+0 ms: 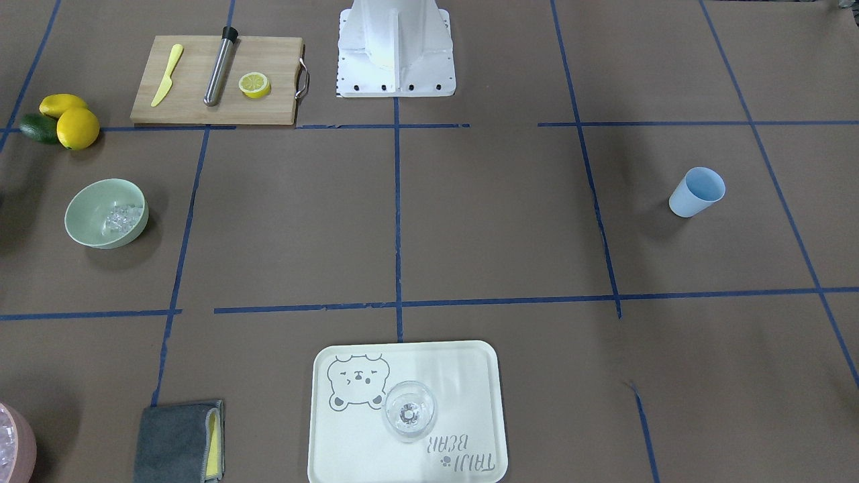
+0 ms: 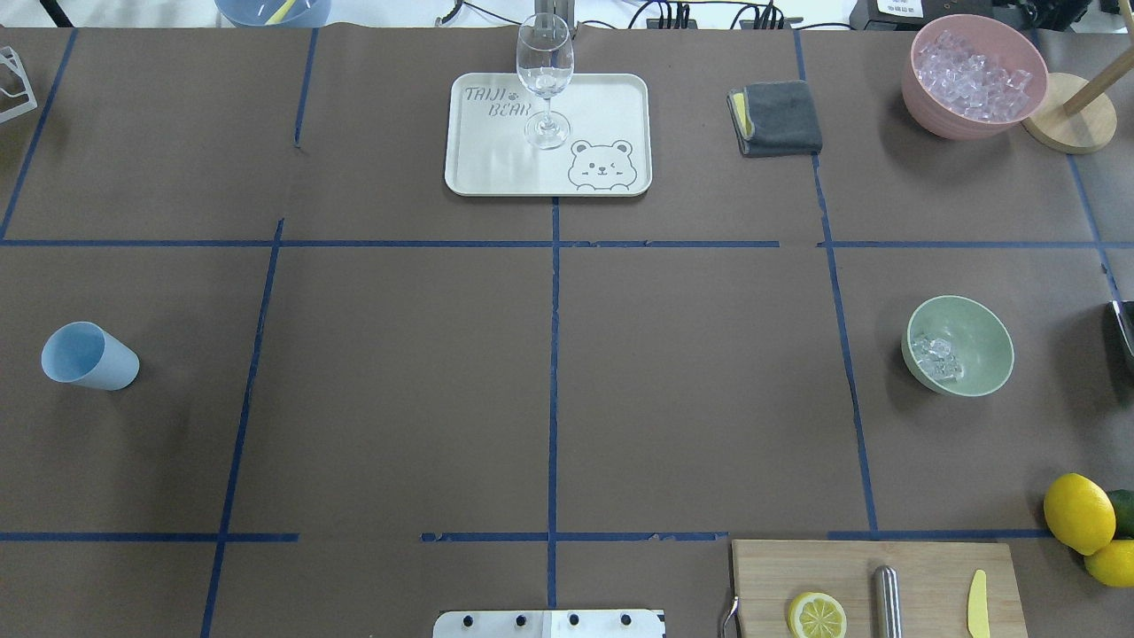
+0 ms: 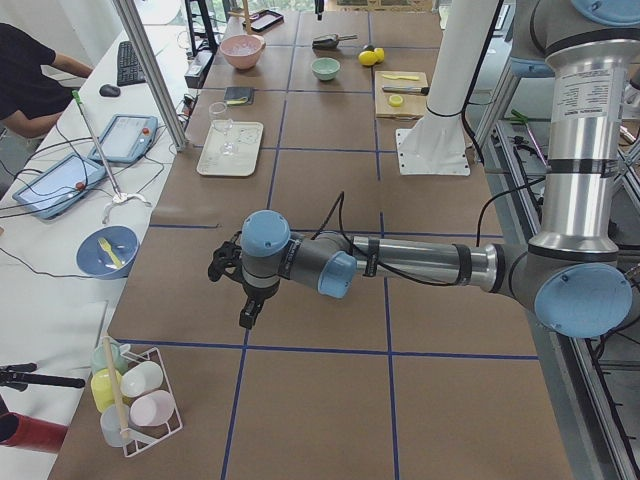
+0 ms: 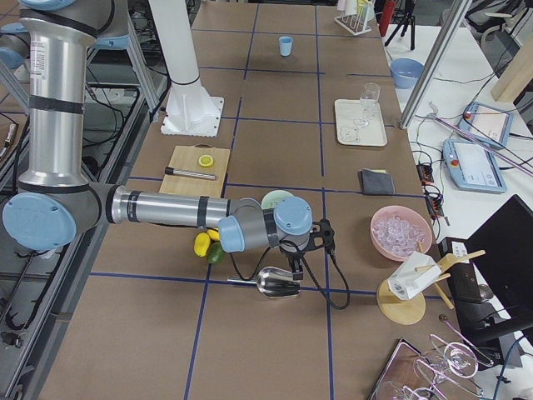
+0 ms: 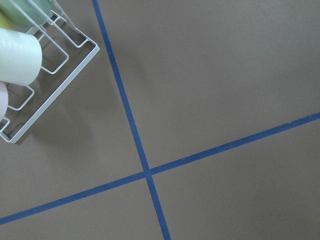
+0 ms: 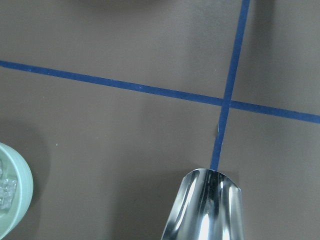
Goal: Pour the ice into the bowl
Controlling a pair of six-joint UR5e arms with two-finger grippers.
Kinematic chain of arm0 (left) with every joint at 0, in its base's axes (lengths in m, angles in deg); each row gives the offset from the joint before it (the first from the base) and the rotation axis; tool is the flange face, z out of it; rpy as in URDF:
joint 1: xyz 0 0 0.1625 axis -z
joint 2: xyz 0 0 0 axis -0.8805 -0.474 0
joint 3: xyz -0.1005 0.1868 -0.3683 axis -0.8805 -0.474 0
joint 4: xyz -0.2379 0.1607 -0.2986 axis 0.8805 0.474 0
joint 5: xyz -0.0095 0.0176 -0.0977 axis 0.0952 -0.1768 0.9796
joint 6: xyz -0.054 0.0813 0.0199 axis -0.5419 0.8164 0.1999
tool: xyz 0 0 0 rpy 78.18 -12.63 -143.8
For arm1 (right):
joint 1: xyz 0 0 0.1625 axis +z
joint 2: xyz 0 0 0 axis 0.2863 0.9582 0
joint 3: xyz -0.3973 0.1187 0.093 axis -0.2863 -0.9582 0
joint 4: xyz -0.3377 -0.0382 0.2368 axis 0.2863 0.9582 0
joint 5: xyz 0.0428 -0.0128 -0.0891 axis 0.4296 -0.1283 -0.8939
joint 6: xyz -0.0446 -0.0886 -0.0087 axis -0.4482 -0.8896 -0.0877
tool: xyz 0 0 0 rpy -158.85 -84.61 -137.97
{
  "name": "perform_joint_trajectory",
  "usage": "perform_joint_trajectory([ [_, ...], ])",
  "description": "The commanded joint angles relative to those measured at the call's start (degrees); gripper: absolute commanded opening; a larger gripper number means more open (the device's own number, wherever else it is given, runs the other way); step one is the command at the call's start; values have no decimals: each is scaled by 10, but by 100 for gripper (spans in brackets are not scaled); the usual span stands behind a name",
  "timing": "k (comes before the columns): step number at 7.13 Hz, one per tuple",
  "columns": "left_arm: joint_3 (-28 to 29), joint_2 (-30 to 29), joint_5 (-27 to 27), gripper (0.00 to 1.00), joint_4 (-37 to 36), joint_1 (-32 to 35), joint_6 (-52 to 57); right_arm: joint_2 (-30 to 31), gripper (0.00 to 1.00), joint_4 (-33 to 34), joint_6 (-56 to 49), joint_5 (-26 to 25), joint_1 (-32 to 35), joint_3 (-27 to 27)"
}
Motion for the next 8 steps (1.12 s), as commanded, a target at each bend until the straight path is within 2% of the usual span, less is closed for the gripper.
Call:
perform_joint_trajectory([
  [1, 1, 3, 18, 100, -17, 4, 2, -34, 100, 101, -59, -1, 14, 10],
  [4, 5, 14, 20, 100, -10, 4, 1, -57, 100, 211, -110, -1, 15, 43],
  [6, -5, 16, 10, 100, -10, 4, -4, -56, 100, 225, -128, -15, 25, 54],
  [7, -28, 26, -7, 100, -10, 11, -2, -58, 100, 250, -128, -28, 30, 63],
  [8, -73, 62, -16, 100, -11, 31, 2, -64, 100, 251, -127, -64, 21, 73],
])
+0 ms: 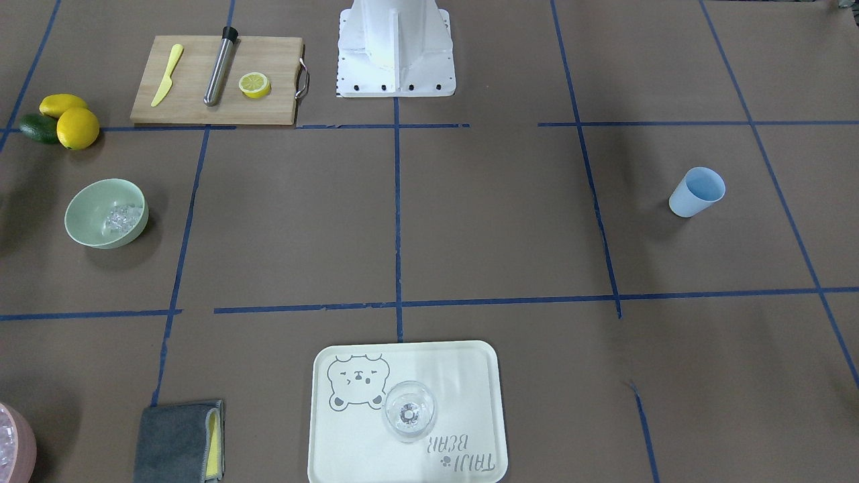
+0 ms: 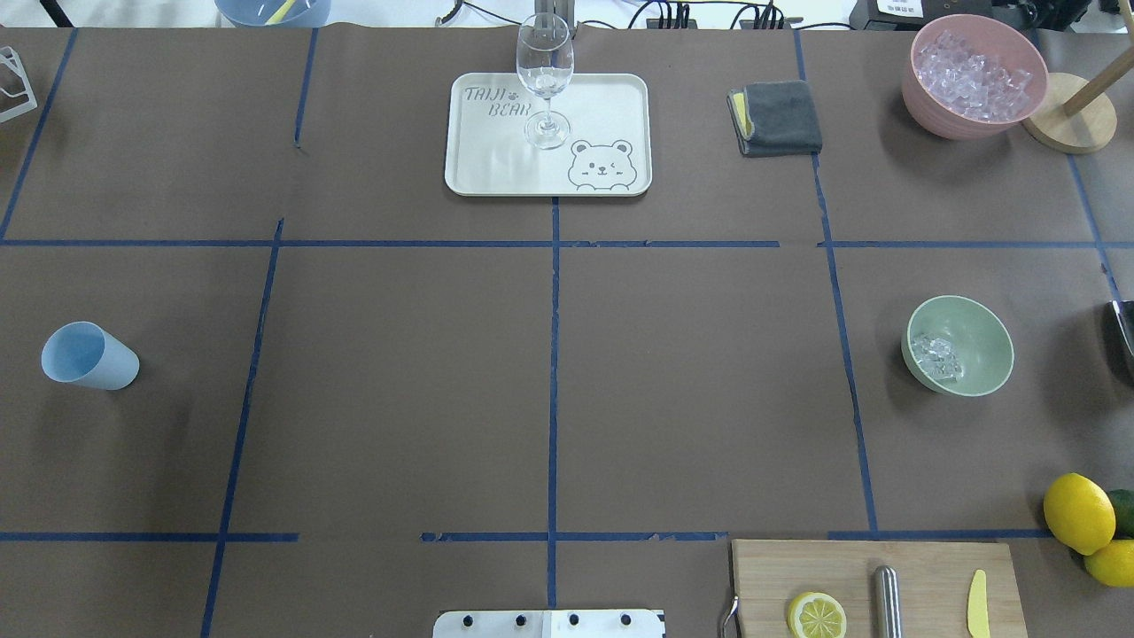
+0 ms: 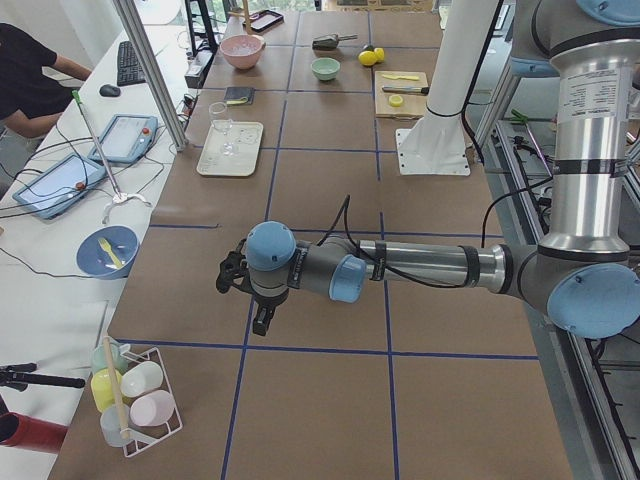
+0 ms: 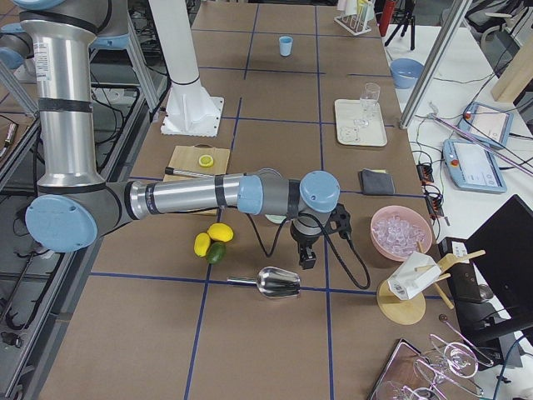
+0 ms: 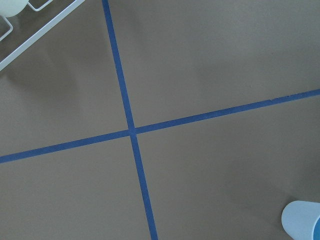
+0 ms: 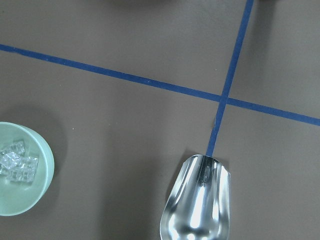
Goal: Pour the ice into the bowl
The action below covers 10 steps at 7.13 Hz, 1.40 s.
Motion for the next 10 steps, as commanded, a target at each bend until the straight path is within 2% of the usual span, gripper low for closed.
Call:
perform_joint_trajectory([
  [1, -52, 44, -13, 100, -7, 24, 2, -6, 100, 11, 6, -36, -13, 8],
  [3, -13, 39, -15, 100, -10, 20, -1, -2, 100, 8, 9, -35, -13, 5],
  [4, -15, 37, -15, 100, -45, 22, -1, -1, 100, 7, 10, -34, -16, -1],
  [5, -42, 34, -15, 100, -130, 26, 5, 0, 100, 7, 11, -33, -16, -2],
  [7, -80, 35, -19, 100, -160, 27, 21, 3, 100, 7, 11, -30, -17, -6],
  [9, -62, 47, -18, 100, -127, 34, 107, 4, 100, 7, 9, -27, -17, -4],
  [10, -36, 51, -15, 100, -110, 34, 111, 5, 100, 10, 9, -11, -17, -8],
])
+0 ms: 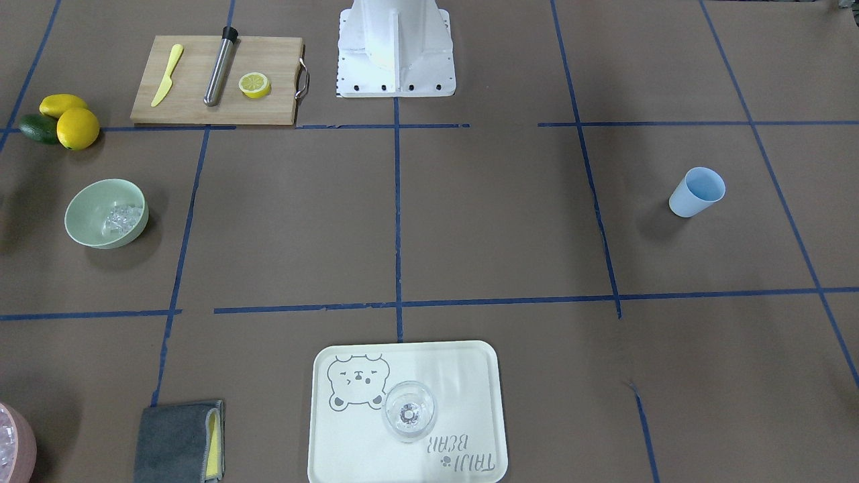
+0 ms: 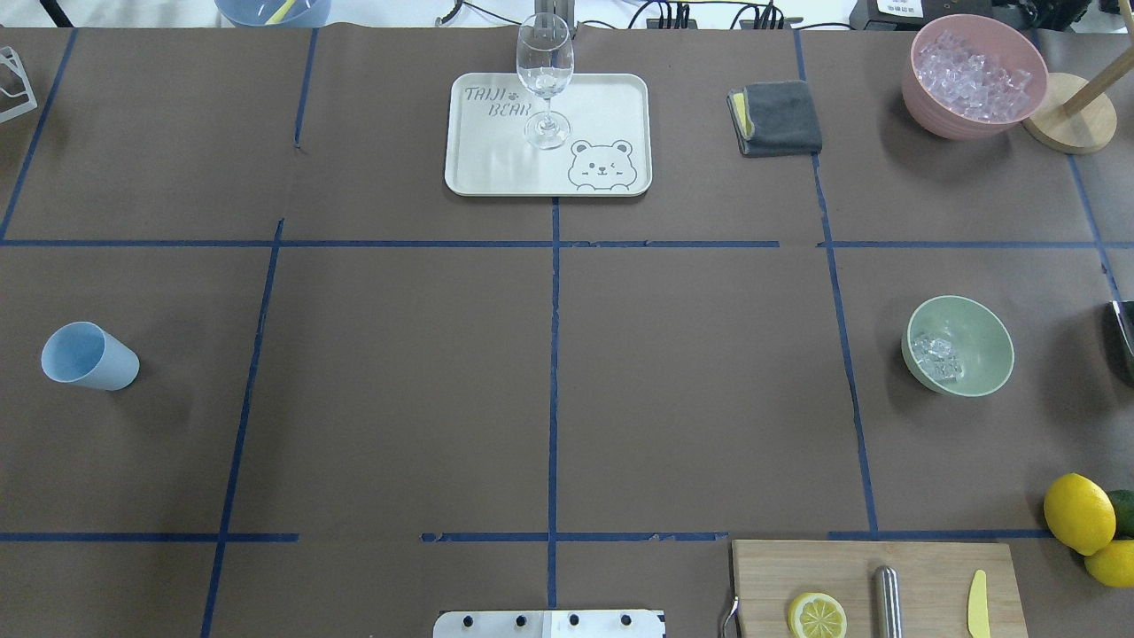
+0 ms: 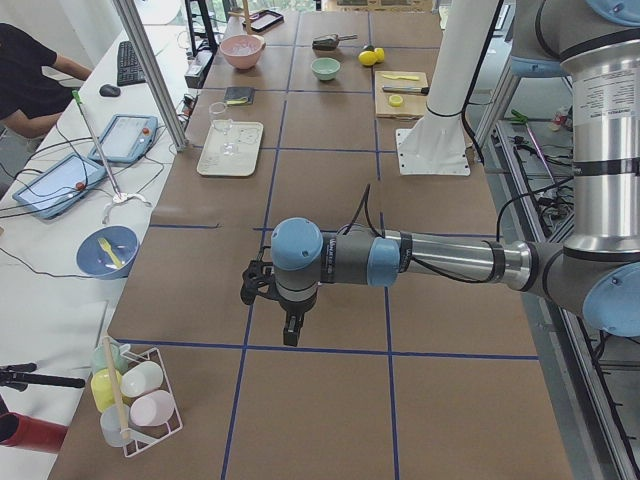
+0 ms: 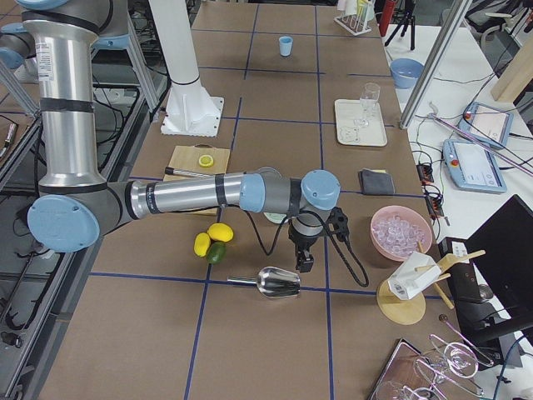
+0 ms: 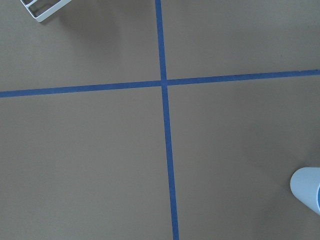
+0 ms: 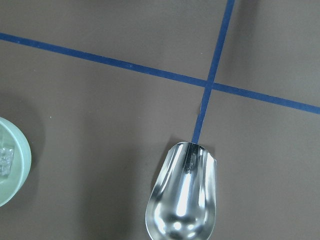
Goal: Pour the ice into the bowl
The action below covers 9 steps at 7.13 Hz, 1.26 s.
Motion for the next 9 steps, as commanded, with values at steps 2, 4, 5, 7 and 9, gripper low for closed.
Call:
perform_joint_trajectory([
  [2, 30, 6, 1, 100, 24, 0, 25, 7, 100, -1, -5, 23, 0, -5],
  [4, 25, -17, -34, 100, 3, 1, 30, 6, 100, -2, 0, 24, -1, -5],
  [5, 41, -34, -37, 100, -15, -1, 30, 3, 100, -1, 1, 22, -5, -5],
  [7, 30, -32, -31, 100, -22, 0, 27, 3, 100, -5, 1, 21, -5, -3],
  [9, 38, -34, -30, 100, -19, -2, 23, 8, 100, -15, 0, 21, -5, -4],
])
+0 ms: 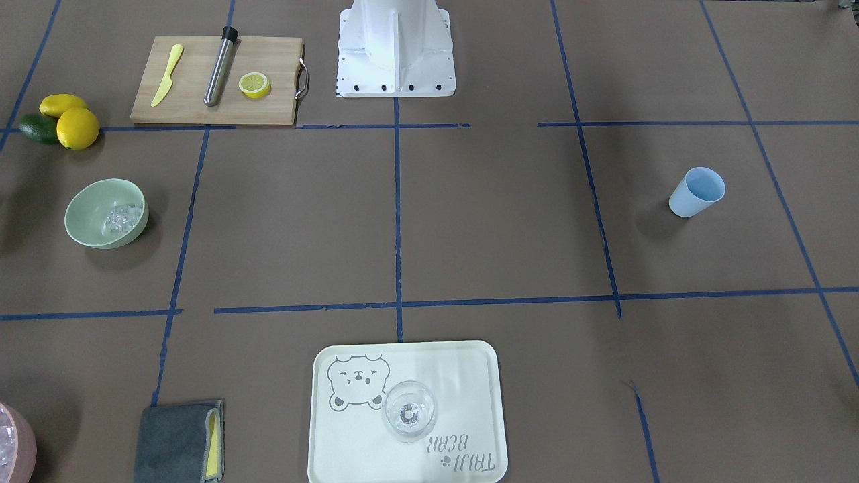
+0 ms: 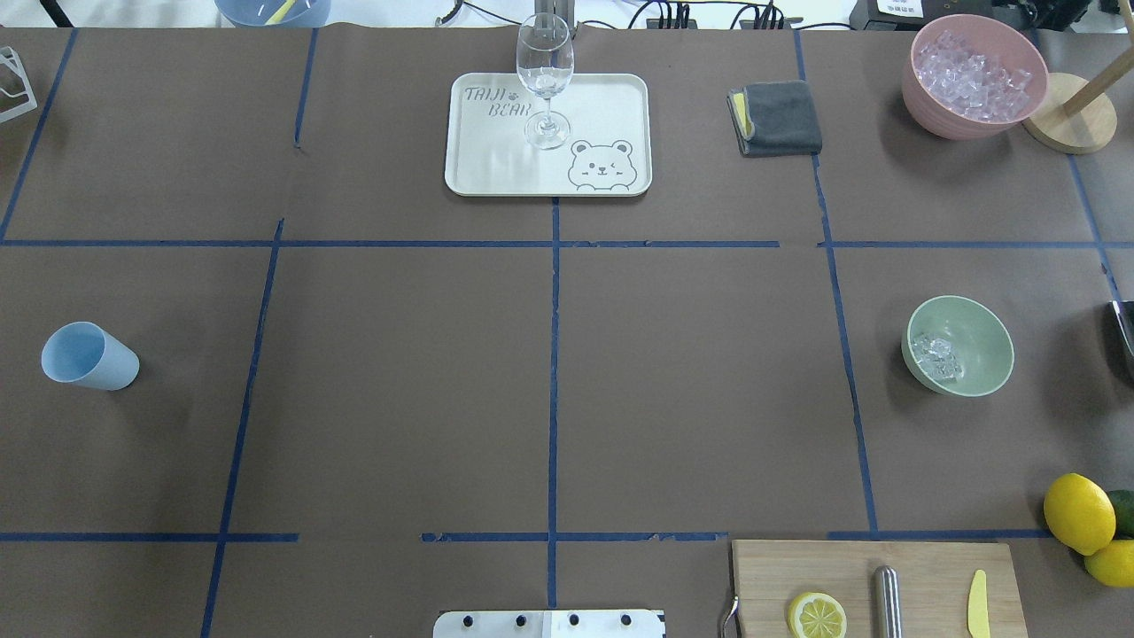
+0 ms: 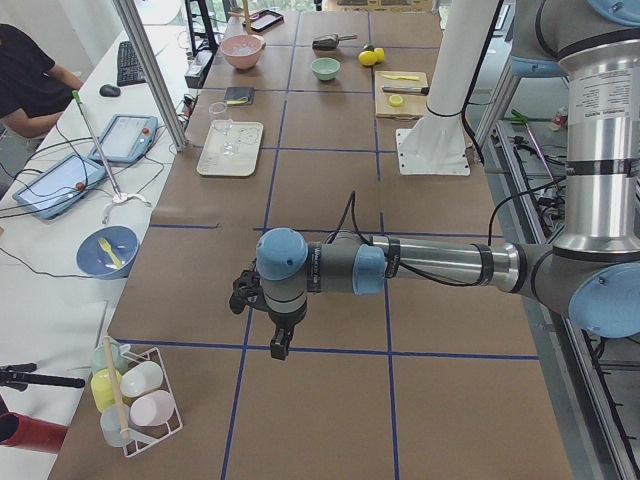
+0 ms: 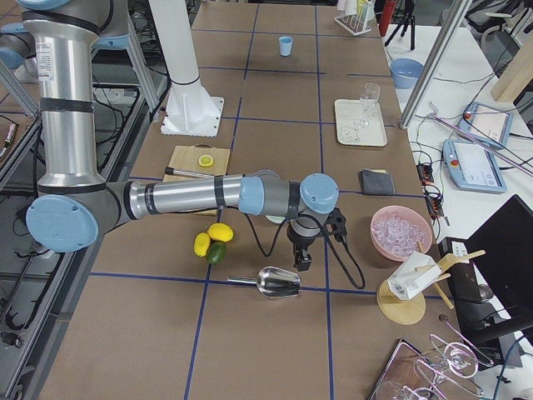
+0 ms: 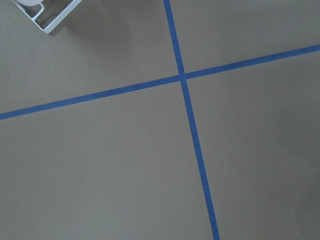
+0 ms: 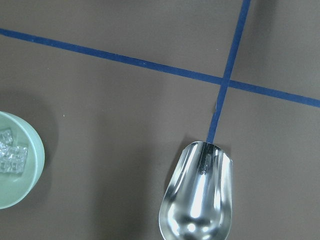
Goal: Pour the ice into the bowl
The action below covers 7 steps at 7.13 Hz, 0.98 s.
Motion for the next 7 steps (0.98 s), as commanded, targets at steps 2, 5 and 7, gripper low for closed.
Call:
perform_joint_trajectory([
  [2, 3, -5, 1, 100, 2, -1, -2, 2, 100, -3, -1, 0, 0, -1],
  [5, 3, -6, 1, 100, 3, -2, -2, 2, 100, -3, -1, -1, 0, -1],
  [7, 3, -8, 0, 100, 3, -1, -2, 2, 100, -3, -2, -9, 0, -3],
])
